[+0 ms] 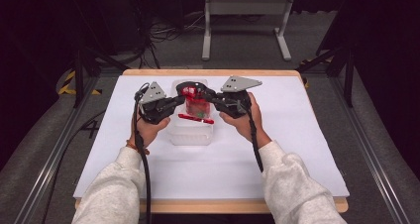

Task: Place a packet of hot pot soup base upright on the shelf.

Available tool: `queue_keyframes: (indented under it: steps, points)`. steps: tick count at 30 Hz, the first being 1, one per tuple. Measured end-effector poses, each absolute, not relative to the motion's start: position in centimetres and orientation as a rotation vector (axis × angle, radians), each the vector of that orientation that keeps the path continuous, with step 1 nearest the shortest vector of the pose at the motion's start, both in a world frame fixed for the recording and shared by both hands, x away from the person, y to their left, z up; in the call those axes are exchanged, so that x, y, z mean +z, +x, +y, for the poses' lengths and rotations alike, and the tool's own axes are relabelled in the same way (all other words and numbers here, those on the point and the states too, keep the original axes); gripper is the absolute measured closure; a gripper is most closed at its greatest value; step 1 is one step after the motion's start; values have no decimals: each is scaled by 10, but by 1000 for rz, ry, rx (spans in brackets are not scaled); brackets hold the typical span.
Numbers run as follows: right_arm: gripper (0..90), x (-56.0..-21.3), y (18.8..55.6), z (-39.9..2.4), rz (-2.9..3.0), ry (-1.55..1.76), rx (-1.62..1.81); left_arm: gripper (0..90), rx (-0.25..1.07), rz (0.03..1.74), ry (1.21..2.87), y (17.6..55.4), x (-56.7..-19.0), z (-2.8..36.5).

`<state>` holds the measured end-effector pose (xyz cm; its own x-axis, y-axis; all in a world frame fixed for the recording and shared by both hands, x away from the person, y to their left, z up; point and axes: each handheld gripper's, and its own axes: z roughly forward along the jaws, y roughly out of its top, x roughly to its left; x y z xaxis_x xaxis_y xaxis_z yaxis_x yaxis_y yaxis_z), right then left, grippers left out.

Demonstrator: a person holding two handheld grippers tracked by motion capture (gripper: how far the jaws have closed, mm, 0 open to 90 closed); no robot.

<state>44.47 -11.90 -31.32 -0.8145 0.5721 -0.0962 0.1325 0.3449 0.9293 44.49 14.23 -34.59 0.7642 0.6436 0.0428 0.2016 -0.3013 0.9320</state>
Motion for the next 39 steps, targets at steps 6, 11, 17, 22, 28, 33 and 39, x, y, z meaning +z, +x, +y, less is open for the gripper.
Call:
queue_keyframes:
  steps: [6,11,17,22,28,33,39]
  points:
    - [898,-325,448,-109,2235,625,1446,900,476,682,1881,446,-358,148]
    - [899,-332,450,-106,2252,641,1453,900,448,694,1881,446,-365,152]
    - [899,-330,447,-104,2249,633,1450,900,418,700,1855,442,-362,155]
    - [900,-326,441,-103,2270,648,1430,900,409,700,1883,436,-360,155]
    - [900,-324,438,-102,2271,669,1440,900,403,700,1898,428,-352,156]
    - [900,-324,437,-98,2299,660,1390,900,398,711,1938,429,-357,158]
    - [899,-339,440,-92,2329,689,1360,899,384,734,1954,430,-370,160]
